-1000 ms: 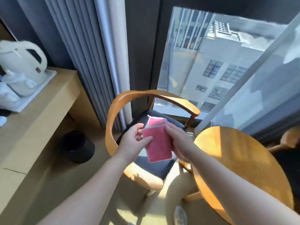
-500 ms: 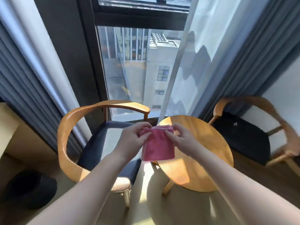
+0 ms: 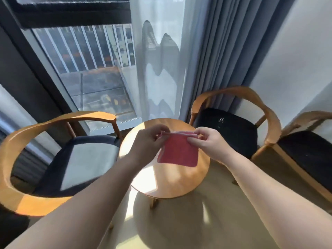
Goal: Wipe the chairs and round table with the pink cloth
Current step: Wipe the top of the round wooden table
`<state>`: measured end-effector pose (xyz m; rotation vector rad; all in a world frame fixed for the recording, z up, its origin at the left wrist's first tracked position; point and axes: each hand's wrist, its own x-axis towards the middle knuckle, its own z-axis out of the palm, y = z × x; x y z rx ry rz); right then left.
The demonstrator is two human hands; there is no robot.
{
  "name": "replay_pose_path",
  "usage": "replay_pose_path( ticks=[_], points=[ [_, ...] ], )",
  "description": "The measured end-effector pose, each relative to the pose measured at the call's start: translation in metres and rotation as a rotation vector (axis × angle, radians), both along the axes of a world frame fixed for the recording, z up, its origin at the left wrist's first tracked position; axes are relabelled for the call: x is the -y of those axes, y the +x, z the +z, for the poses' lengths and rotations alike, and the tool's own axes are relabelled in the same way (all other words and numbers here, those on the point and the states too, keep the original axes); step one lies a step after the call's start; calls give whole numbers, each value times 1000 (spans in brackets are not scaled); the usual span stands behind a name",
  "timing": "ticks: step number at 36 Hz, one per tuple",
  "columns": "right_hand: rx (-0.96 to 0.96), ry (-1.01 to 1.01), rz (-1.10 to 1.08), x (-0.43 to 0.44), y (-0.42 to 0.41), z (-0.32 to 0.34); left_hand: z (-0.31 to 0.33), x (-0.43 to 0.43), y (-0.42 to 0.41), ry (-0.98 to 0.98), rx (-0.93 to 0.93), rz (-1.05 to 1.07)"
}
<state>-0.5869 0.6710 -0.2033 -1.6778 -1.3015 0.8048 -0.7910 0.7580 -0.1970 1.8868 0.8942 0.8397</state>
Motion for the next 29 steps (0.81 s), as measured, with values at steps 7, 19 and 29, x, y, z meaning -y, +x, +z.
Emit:
replay_pose_path(
  ticks=[7, 19, 29],
  points=[
    [144, -78, -41, 20, 81, -3, 6, 15, 73, 85, -83, 32],
    [372, -186, 55, -36, 169, -3, -23, -40, 147, 114, -93, 34],
    [563, -331, 143, -86, 224, -21, -61, -93, 188, 7, -137, -2]
  ],
)
